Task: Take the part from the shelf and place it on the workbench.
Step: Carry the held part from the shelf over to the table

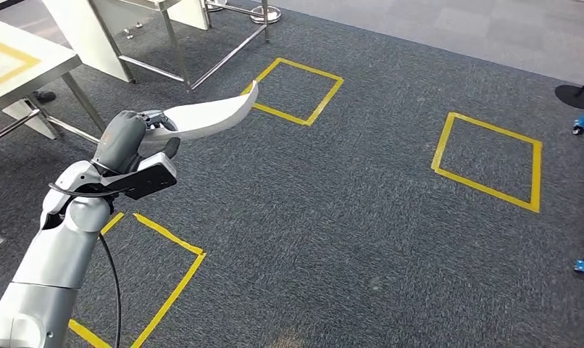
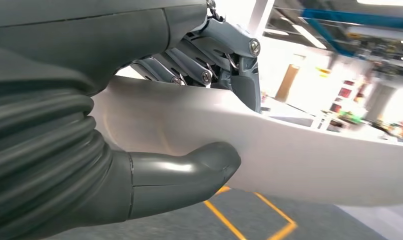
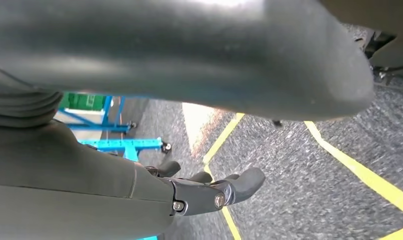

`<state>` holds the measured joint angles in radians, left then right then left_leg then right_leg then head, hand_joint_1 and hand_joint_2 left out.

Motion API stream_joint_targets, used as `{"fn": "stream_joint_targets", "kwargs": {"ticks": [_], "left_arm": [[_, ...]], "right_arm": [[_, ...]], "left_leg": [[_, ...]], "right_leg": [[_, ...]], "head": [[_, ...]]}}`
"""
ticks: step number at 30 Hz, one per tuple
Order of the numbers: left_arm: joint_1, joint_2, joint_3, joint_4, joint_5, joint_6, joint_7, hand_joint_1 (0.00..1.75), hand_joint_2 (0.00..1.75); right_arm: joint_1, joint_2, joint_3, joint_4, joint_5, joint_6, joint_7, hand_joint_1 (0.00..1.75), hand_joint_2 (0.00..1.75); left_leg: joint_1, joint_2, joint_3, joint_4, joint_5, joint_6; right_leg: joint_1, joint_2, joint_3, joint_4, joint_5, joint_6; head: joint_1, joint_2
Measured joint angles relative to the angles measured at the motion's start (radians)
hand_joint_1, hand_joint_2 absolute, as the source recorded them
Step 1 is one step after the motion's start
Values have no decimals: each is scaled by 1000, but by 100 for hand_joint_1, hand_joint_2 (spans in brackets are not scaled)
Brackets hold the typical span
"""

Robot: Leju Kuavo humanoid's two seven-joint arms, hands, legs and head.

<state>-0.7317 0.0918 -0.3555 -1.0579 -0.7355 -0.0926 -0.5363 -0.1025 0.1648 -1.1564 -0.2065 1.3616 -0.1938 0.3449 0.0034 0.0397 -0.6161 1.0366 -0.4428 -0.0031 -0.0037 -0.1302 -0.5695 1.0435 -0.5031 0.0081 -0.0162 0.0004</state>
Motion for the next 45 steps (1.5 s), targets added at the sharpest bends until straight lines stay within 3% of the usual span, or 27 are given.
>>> {"fn": "stream_joint_targets", "kwargs": {"ticks": [1,3,5,6,7,8,10,12,14,15,17,19,21,22,23,25,27,28,30,32,34,36,37,39,41,43,45], "left_arm": [[0,1,3,-4,-1,-1,1,157,175],[0,-1,6,-11,-3,-2,1,157,175],[5,-4,6,-12,-6,-3,1,157,175],[8,-4,6,-12,-7,-4,2,157,175],[9,-4,6,-12,-8,-5,2,157,175],[10,-4,6,-12,-9,-7,3,157,175],[8,-3,6,-12,-13,-9,7,157,175],[6,-2,6,-12,-18,-10,12,157,175],[5,2,8,-8,-24,-7,15,157,175],[5,4,8,-6,-28,-3,16,157,175],[4,9,9,-3,-35,8,17,157,175],[5,11,9,1,-41,19,17,157,175],[12,12,9,7,-49,30,19,157,175],[16,13,9,9,-53,36,21,157,175],[19,14,10,11,-56,41,22,157,175],[21,15,11,13,-61,51,24,157,175],[24,17,14,13,-66,58,25,157,175],[28,20,17,13,-67,60,26,157,175],[39,27,24,13,-70,65,27,157,175],[44,31,31,12,-70,69,27,157,175],[50,30,34,12,-70,71,26,157,175],[62,29,34,13,-70,72,24,157,175],[67,29,35,13,-70,72,23,157,175],[74,30,37,13,-68,72,24,157,175],[75,32,40,13,-65,72,26,157,175],[76,37,46,14,-62,72,28,157,175],[80,44,52,15,-61,72,29,157,175]], "right_arm": [[-1,0,2,0,0,0,-1,0,0],[0,0,4,0,0,1,-4,0,0],[2,0,4,0,0,1,-5,0,0],[3,0,5,0,0,1,-4,0,0],[3,0,5,0,1,2,-4,0,0],[3,-1,5,0,2,2,-4,0,0],[2,-1,6,0,6,4,-5,0,0],[0,-1,7,0,8,6,-6,0,0],[-2,-2,9,0,9,9,-6,0,0],[-3,-1,9,0,9,10,-4,0,0],[-2,-1,10,0,8,12,-1,0,0],[1,-2,10,0,7,13,-1,0,0],[5,-2,10,0,6,13,0,0,0],[6,-2,10,0,6,14,0,0,0],[6,-3,10,0,6,14,0,0,0],[5,-3,10,0,4,14,0,0,0],[4,-4,10,0,1,14,0,0,0],[4,-5,10,0,1,14,0,0,0],[1,-5,10,0,0,14,0,0,0],[0,-6,9,0,-1,14,0,0,0],[4,-6,9,0,-2,14,-3,0,0],[9,-6,9,0,-3,13,-4,0,0],[10,-6,9,0,-3,13,-4,0,0],[11,-7,9,0,-3,13,-4,0,0],[11,-9,9,0,-2,13,-5,0,0],[8,-10,9,0,-3,13,-4,0,0],[5,-10,9,0,-4,12,-2,0,0]], "left_leg": [[3,-14,0,-2,3,6],[7,-41,-1,-3,6,14],[7,-72,-2,-2,7,17],[7,-88,-3,-2,7,17],[7,-104,-3,-1,7,17],[7,-119,-2,1,8,15],[7,-149,-5,4,8,8],[9,-173,-10,5,10,-6],[12,-194,-16,0,15,-22],[12,-187,-20,3,13,-28],[8,-133,-46,54,-18,-35],[7,-70,-99,172,-80,-41],[10,-50,-138,261,-110,-46],[12,-45,-135,258,-99,-48],[13,-37,-112,218,-74,-48],[9,6,-42,88,-21,-45],[3,35,-2,12,-3,-28],[0,34,-1,4,-5,-18],[3,4,-3,3,1,-3],[9,-22,-4,0,6,8],[12,-48,-6,0,8,16],[11,-79,-9,1,9,18],[11,-96,-9,3,10,18],[11,-127,-10,6,10,15],[11,-154,-14,9,12,6],[12,-176,-19,7,16,-9],[15,-193,-24,2,21,-24]], "right_leg": [[-4,28,-9,23,-16,6],[-9,99,-60,132,-71,14],[-10,123,-128,261,-115,16],[-10,125,-146,285,-112,16],[-10,127,-144,270,-89,14],[-11,133,-123,216,-53,11],[-13,171,-62,76,9,5],[-12,195,-32,8,25,0],[-10,176,-27,1,26,-9],[-10,164,-23,-4,29,-17],[-14,140,-18,-14,35,-32],[-11,114,-17,-15,35,-39],[-10,86,-17,-15,32,-41],[-10,72,-16,-14,31,-40],[-10,58,-15,-14,30,-38],[-8,32,-12,-10,24,-30],[-1,10,-9,-7,18,-19],[3,-1,-6,-7,16,-14],[2,-13,-2,-6,11,-3],[-4,36,-17,37,-20,8],[-7,102,-70,151,-78,13],[-7,122,-127,257,-110,14],[-7,124,-135,265,-99,13],[-8,139,-95,169,-33,6],[-10,178,-39,47,11,1],[-7,194,-21,5,13,-1],[-7,170,-16,-2,19,-12]], "head": [[1,0],[5,0],[8,0],[8,0],[8,0],[8,0],[9,0],[9,0],[10,0],[9,0],[3,0],[-2,0],[-3,0],[-3,0],[-3,0],[-3,0],[1,0],[3,0],[6,0],[8,0],[11,0],[13,0],[13,0],[14,0],[13,0],[13,0],[13,0]]}}
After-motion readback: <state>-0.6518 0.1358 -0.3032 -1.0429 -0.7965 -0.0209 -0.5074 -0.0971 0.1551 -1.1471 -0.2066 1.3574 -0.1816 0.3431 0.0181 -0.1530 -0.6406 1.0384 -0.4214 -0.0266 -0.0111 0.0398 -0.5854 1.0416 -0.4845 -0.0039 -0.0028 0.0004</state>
